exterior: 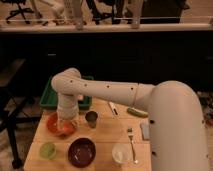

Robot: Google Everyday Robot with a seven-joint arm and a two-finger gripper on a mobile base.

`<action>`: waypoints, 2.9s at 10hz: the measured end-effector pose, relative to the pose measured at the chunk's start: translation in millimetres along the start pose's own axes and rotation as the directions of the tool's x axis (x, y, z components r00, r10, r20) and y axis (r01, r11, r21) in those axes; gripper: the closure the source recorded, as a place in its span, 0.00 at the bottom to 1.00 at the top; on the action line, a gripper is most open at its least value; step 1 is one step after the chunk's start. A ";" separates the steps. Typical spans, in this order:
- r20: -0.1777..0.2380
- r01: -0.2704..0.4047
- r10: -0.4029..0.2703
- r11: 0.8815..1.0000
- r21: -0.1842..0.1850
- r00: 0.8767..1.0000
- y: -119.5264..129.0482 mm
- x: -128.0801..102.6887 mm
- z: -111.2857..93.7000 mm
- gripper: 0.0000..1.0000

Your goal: Place apple in plastic cup

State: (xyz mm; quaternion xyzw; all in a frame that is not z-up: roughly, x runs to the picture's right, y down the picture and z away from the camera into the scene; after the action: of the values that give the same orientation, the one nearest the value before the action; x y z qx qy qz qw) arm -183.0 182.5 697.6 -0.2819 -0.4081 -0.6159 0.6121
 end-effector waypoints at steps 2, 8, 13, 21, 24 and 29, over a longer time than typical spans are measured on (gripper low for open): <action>0.020 -0.085 0.084 0.996 0.040 0.996 -7.9 7.6 6.2 1.00; 0.092 -0.146 0.136 0.983 0.113 0.986 -57.0 9.7 12.4 1.00; 0.145 -0.079 0.064 0.992 0.095 0.987 -96.0 -6.5 33.3 1.00; 0.205 -0.067 0.046 0.993 0.097 0.978 -98.4 -40.7 76.5 1.00; 0.211 -0.056 0.031 0.992 0.114 0.977 -100.2 -44.2 84.6 1.00; 0.210 -0.051 0.025 0.992 0.117 0.977 -100.1 -44.0 85.1 0.63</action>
State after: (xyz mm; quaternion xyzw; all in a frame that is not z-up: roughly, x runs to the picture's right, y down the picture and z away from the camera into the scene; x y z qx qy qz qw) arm -290.3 269.4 687.8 -0.3148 -0.5012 -0.5451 0.5937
